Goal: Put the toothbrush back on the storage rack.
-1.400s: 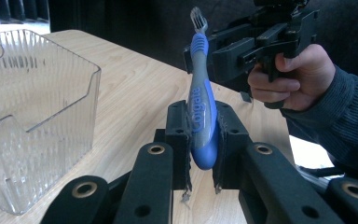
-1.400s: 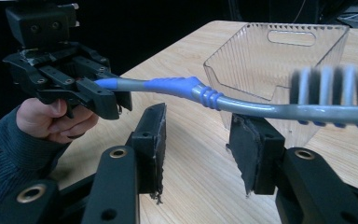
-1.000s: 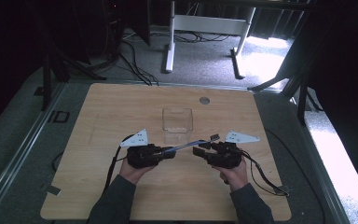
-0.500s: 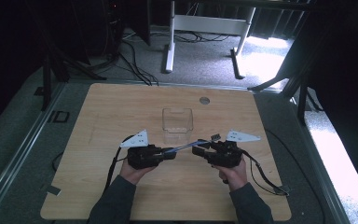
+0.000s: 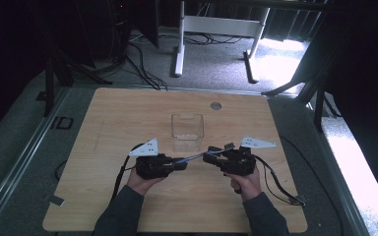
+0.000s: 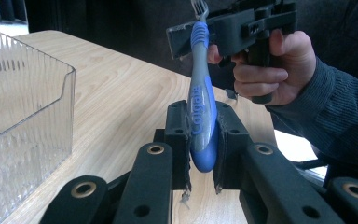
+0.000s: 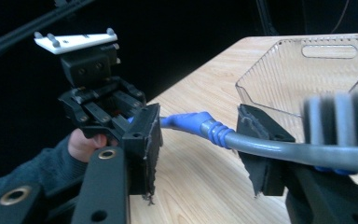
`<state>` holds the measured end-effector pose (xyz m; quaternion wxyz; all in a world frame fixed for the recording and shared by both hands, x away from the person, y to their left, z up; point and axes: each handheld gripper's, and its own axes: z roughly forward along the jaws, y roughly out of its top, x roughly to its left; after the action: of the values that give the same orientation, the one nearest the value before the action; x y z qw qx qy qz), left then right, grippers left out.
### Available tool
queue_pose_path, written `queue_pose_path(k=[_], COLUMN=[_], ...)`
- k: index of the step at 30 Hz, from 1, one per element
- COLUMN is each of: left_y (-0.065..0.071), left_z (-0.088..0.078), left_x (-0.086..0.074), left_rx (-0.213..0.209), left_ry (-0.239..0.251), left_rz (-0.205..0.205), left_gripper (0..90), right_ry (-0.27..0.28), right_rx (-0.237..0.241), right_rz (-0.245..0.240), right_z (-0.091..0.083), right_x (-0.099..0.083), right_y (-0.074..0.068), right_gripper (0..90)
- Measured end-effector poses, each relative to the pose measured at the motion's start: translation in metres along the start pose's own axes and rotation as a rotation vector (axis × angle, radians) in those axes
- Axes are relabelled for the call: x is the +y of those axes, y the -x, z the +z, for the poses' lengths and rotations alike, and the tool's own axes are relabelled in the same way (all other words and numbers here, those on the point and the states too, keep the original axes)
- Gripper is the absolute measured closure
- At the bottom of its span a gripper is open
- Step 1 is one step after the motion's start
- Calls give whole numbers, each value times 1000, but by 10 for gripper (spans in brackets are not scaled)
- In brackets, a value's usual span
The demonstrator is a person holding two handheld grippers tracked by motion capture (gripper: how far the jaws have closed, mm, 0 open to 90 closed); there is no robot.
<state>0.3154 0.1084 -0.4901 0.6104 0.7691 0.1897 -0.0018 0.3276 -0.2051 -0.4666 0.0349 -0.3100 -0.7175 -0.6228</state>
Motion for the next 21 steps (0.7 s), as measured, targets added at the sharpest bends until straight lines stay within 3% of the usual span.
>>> queue_pose_path(k=[7,9,12,17,21], left_y=[-1,-1,-2,0,1], left_z=[2,4,6,10,9], left_x=[-1,-2,-4,-4,-3], left_rx=[-3,4,14,24,40], left_ry=[-26,-36,-60,-76,-75], left_rz=[-2,-2,3,9,11], left_gripper=[781,774,696,668,588], right_ry=[32,46,45,44,55], right_rx=[58,81,90,65,34], right_rz=[34,38,30,-2,-15], right_z=[-3,-4,-5,-6,-8], right_x=[1,1,2,1,3], right_y=[3,3,3,0,0], right_gripper=[653,745,792,801,801])
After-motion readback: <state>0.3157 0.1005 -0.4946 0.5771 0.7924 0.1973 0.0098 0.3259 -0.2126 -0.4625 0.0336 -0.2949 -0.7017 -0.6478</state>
